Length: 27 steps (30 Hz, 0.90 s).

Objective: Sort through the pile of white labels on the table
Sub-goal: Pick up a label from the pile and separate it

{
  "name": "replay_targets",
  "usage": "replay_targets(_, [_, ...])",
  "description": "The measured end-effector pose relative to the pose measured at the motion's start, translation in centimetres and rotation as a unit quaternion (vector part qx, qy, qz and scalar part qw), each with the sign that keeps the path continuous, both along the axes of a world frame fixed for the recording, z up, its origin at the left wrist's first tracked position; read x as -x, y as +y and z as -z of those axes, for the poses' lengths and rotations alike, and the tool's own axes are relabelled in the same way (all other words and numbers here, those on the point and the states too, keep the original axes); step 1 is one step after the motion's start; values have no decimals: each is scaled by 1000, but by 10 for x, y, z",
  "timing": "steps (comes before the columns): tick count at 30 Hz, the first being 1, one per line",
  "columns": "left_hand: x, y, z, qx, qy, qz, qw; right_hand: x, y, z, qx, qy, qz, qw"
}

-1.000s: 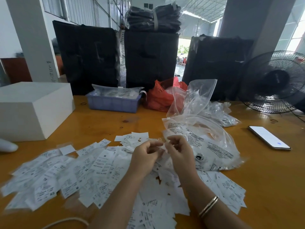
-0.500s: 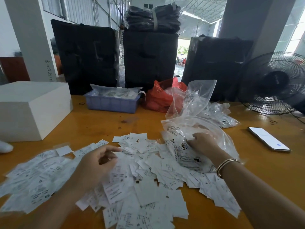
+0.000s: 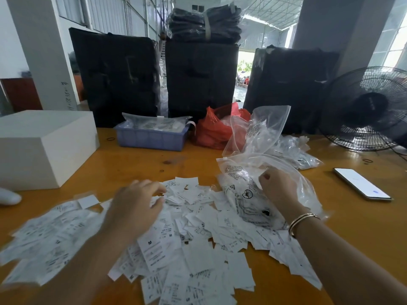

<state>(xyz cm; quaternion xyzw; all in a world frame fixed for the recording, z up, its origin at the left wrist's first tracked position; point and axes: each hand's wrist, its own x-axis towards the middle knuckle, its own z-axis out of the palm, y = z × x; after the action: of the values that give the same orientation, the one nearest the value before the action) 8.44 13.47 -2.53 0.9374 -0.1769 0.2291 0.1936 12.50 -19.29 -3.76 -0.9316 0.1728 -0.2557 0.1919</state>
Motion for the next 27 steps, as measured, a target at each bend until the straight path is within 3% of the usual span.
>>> replay_targets(5, [1, -59, 1, 155, 41, 80, 984, 6, 23, -16, -93, -145, -49, 984])
replay_targets(8, [5, -83, 12, 238, 70, 98, 964, 17, 46, -28, -172, -182, -137, 958])
replay_targets(14, [13, -63, 29, 339, 115, 111, 927, 50, 93, -26, -393, -26, -310, 865])
replay_targets(18, [13, -43, 27, 346, 119, 110, 924, 64, 115, -15, -456, 81, -391, 795])
replay_targets(21, [16, -33, 28, 355, 213, 166, 895, 64, 127, -4, -399, 98, -410, 814])
replay_targets(24, [17, -30, 32, 313, 227, 160, 908, 62, 132, 6, -321, 79, -384, 862])
replay_targets(27, [18, -29, 34, 289, 208, 141, 924, 61, 131, 12, -314, 73, -372, 871])
